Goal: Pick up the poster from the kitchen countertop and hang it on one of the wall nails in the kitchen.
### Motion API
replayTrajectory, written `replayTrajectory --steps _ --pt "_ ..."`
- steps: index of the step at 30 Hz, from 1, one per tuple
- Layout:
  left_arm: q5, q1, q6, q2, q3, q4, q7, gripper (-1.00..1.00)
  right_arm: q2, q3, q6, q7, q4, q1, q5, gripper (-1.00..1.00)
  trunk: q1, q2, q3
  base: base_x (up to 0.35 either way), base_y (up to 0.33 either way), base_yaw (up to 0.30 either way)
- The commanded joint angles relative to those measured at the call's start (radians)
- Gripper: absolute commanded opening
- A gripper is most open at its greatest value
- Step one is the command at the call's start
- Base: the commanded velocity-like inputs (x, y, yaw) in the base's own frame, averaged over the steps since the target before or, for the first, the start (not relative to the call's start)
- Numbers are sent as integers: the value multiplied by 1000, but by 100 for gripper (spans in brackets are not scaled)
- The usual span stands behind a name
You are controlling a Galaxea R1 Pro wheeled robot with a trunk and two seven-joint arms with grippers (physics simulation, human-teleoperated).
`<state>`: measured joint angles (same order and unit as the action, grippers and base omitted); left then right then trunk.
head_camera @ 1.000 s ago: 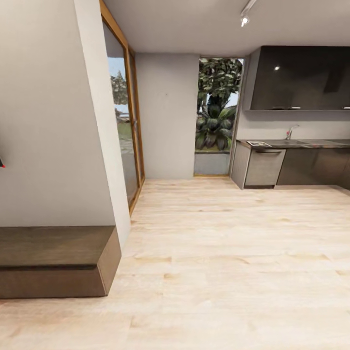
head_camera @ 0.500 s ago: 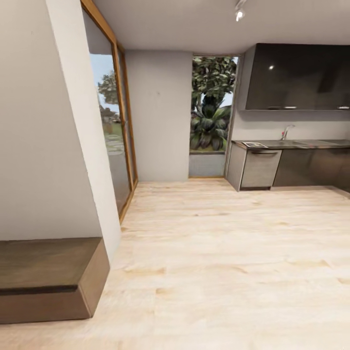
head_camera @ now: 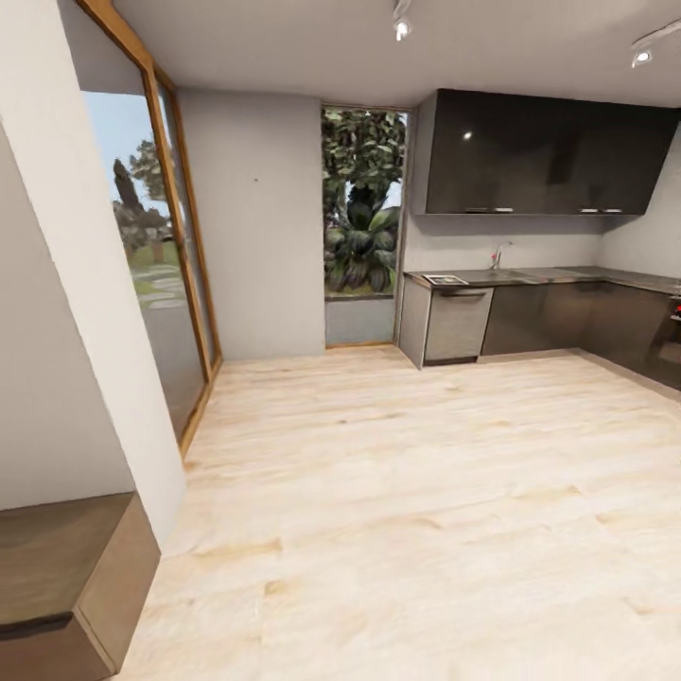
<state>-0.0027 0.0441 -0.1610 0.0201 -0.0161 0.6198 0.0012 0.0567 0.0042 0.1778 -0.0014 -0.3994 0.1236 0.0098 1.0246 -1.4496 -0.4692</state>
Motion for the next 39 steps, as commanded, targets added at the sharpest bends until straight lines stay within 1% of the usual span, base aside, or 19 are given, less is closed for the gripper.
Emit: replayTrajectory --steps 1,16,39 --pt "0 0 -1 0 -1 1 0 100 0 0 3 0 1 1 1 100 0 0 -1 241 -3 -125" --pt "0 0 2 -1 -1 1 2 100 0 0 3 0 1 1 1 100 0 0 -1 320 -83 -18" --pt "0 0 1 0 -2 1 2 100 0 0 3 0 1 1 1 100 0 0 -1 323 -158 0"
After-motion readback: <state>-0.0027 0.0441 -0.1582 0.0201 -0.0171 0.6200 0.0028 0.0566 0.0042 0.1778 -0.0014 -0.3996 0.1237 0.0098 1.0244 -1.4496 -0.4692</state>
